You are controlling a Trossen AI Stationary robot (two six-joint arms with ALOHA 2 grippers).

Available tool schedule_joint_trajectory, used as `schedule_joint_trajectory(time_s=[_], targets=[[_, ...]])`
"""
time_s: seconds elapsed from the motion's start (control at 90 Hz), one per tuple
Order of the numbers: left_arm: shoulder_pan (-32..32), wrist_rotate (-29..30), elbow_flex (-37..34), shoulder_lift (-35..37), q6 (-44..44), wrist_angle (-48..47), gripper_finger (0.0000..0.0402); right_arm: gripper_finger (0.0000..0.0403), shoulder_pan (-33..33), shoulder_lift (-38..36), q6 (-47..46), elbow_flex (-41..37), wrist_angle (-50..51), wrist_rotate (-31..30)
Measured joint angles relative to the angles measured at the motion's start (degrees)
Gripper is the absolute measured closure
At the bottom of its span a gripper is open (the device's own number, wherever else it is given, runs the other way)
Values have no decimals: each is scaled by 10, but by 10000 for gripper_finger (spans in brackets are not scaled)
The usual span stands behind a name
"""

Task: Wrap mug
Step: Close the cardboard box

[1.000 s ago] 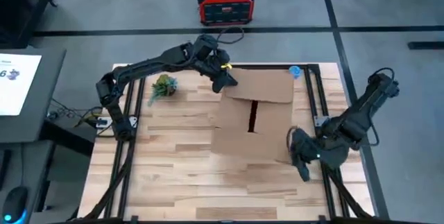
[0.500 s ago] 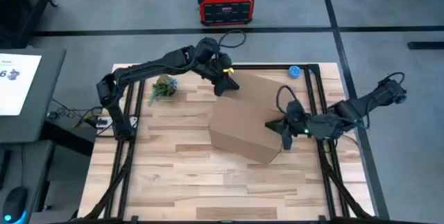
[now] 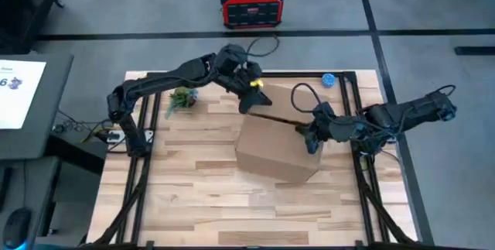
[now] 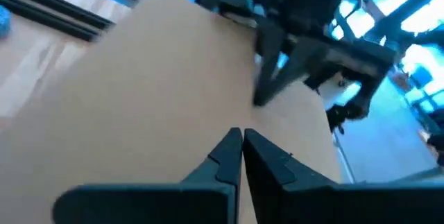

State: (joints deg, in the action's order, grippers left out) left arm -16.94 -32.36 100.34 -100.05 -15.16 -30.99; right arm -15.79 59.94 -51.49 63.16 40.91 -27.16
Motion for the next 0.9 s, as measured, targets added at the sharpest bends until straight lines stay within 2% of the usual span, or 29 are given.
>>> schedule_joint_trajectory(time_s=[0.133,0.244,0.311,0.456,0.556,0.756,0.9], targets=[[31,90,-22,-6,4,-23,402,403,13,0,23,0,0,14],[57,234,-27,-2,-19,-41,401,403,23,0,40,0,-4,30],[65,279,-27,-2,-23,-50,402,403,31,0,56,0,-11,42],[70,296,-27,-2,-30,-51,402,403,42,0,100,7,-27,79],[70,298,-27,-2,-39,-53,402,403,46,0,108,38,-39,77],[70,309,-28,-2,-55,-54,402,403,36,10,95,61,-44,3],[70,315,-29,3,-55,-56,402,403,31,58,95,61,-16,-21]])
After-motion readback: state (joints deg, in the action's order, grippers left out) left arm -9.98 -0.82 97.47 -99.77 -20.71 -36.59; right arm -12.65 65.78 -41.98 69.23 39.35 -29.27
